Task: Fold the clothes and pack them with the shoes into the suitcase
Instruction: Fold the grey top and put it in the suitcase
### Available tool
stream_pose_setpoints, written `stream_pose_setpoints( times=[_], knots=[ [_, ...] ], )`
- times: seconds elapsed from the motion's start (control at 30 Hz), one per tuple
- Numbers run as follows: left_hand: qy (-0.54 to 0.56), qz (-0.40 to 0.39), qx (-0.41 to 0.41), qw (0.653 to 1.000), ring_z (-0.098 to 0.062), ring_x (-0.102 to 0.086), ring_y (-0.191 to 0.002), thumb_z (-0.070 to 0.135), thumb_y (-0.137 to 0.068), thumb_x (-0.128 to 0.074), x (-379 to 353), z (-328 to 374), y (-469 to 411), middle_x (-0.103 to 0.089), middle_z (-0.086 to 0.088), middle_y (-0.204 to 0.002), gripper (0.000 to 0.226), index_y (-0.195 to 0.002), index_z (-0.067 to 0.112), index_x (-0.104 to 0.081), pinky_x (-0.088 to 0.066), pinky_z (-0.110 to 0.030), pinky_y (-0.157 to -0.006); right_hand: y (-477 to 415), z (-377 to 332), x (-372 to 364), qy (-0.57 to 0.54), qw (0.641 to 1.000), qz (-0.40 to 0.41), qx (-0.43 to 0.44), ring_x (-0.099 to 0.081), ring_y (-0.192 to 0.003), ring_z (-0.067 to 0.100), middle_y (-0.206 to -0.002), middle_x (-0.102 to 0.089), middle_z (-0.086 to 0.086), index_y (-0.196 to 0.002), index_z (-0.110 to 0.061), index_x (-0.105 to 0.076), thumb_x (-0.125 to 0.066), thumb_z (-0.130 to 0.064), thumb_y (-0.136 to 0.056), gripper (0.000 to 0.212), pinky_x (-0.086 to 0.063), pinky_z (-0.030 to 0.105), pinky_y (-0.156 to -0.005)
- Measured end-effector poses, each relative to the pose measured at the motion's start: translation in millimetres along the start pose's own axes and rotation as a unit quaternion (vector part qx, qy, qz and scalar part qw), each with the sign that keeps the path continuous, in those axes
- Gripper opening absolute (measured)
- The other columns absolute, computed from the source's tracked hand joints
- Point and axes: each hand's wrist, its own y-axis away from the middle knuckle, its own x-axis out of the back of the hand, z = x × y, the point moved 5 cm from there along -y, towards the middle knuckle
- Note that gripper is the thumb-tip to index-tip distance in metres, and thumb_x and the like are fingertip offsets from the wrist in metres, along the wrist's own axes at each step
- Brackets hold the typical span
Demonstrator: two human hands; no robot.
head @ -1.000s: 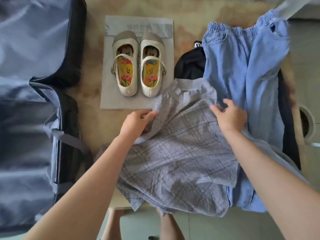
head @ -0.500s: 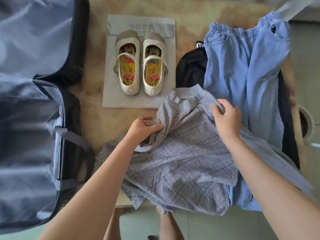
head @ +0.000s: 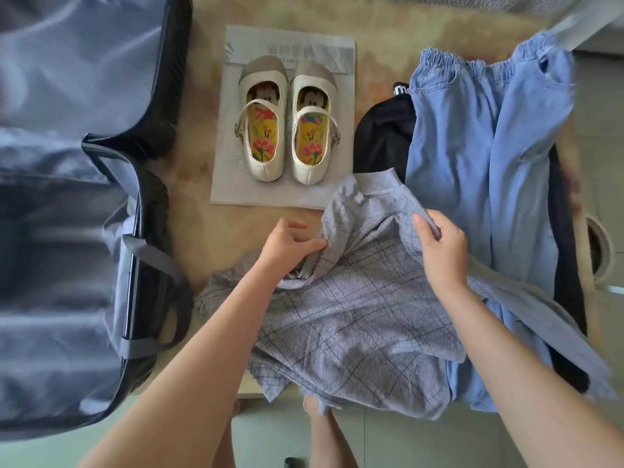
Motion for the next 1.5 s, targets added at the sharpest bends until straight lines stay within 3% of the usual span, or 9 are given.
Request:
stream_pose_setpoints(
  times=[0.17,0.37,0.53,0.67,0.77,1.0,1.1,1.2,1.5],
  knots=[
    [-0.006,-0.039,0.017,0.999,-0.007,-0.056,-0.072,0.029,-0.087,-0.067,9,-1,10,-0.065,0.004,-0.085,0.024,-0.109,0.020,-0.067,-0.042,-0.010,-0.054,3,-14,6,-0.021,0.999,-0.009,0.027,-0.061,-0.091,0.014,-0.097,-0.069,-0.001,-0.108,-0.010,-0.067,-0.050,-0.042,-0.093,0.039,-0.048,0.034,-0.085],
    [0.072,0.085,-0.019,0.994,0.002,-0.049,-0.049,0.021,-0.089,-0.063,53,9,25,-0.057,0.006,-0.068,0.007,-0.084,0.016,-0.062,-0.036,-0.008,-0.044,-3,-29,19,-0.074,0.996,0.007,0.048,-0.055,-0.078,-0.003,-0.091,-0.067,-0.009,-0.108,-0.013,-0.068,-0.052,-0.019,-0.096,0.021,-0.043,0.017,-0.079],
    [0.136,0.158,-0.098,0.973,-0.004,-0.059,-0.063,0.021,-0.090,-0.063,88,30,42,-0.065,0.004,-0.079,0.017,-0.095,0.009,-0.052,-0.044,-0.010,-0.052,-16,-50,23,-0.083,0.994,0.039,0.061,-0.045,-0.058,-0.007,-0.065,-0.046,-0.017,-0.101,-0.007,-0.068,-0.052,-0.017,-0.097,0.020,-0.033,0.008,-0.061],
    [0.133,0.244,-0.164,0.947,0.006,-0.055,-0.062,0.010,-0.089,-0.063,118,46,39,-0.058,0.011,-0.074,0.016,-0.093,0.013,-0.048,-0.044,-0.011,-0.058,-37,-70,22,-0.086,0.993,0.055,0.062,-0.027,-0.049,0.002,-0.053,-0.023,-0.008,-0.060,-0.026,-0.041,-0.053,-0.018,-0.095,0.038,-0.022,0.018,-0.050],
    [0.083,0.292,-0.195,0.932,0.010,-0.056,-0.072,0.004,-0.089,-0.061,134,57,30,-0.059,0.012,-0.085,0.016,-0.101,0.011,-0.053,-0.046,-0.009,-0.067,-60,-78,17,-0.084,0.992,0.052,0.073,-0.023,-0.051,0.005,-0.058,-0.019,-0.005,-0.062,-0.005,-0.034,-0.053,-0.020,-0.094,0.040,-0.020,0.023,-0.052],
    [0.023,0.360,-0.165,0.918,0.000,-0.055,-0.094,-0.013,-0.080,-0.038,147,63,1,-0.062,0.006,-0.106,0.047,-0.112,0.014,-0.059,-0.039,-0.003,-0.079,-114,-99,-20,-0.003,0.998,0.038,0.048,-0.028,-0.060,0.014,-0.053,-0.024,0.000,-0.055,-0.022,-0.023,-0.056,-0.027,-0.090,0.049,-0.019,0.032,-0.057],
    [-0.030,0.338,-0.174,0.925,-0.011,-0.053,-0.110,-0.015,-0.077,-0.038,136,59,-12,-0.058,-0.001,-0.120,0.056,-0.122,0.015,-0.053,-0.043,-0.022,-0.094,-124,-82,-31,0.044,0.998,0.036,-0.005,-0.049,-0.075,0.024,-0.069,-0.055,0.004,-0.064,-0.023,-0.054,-0.056,-0.036,-0.091,0.030,-0.038,0.031,-0.068],
    [-0.119,0.341,-0.208,0.909,-0.021,-0.045,-0.120,-0.007,-0.083,-0.050,125,59,-17,-0.047,-0.009,-0.131,0.051,-0.130,0.013,-0.049,-0.037,-0.030,-0.104,-120,-65,-40,0.070,0.997,-0.015,-0.035,-0.055,-0.116,0.026,-0.125,-0.062,0.009,-0.122,-0.014,-0.062,-0.058,-0.036,-0.091,0.038,-0.040,0.036,-0.100],
    [-0.250,0.210,-0.240,0.914,-0.026,-0.046,-0.120,-0.007,-0.083,-0.059,37,-5,39,-0.057,-0.006,-0.124,0.033,-0.106,0.015,-0.069,-0.036,-0.042,-0.105,10,-6,-32,0.122,0.986,-0.049,0.106,-0.043,-0.128,0.032,-0.136,-0.052,0.013,-0.124,-0.007,-0.060,-0.069,-0.017,-0.084,0.042,-0.029,0.041,-0.109]
  ],
)
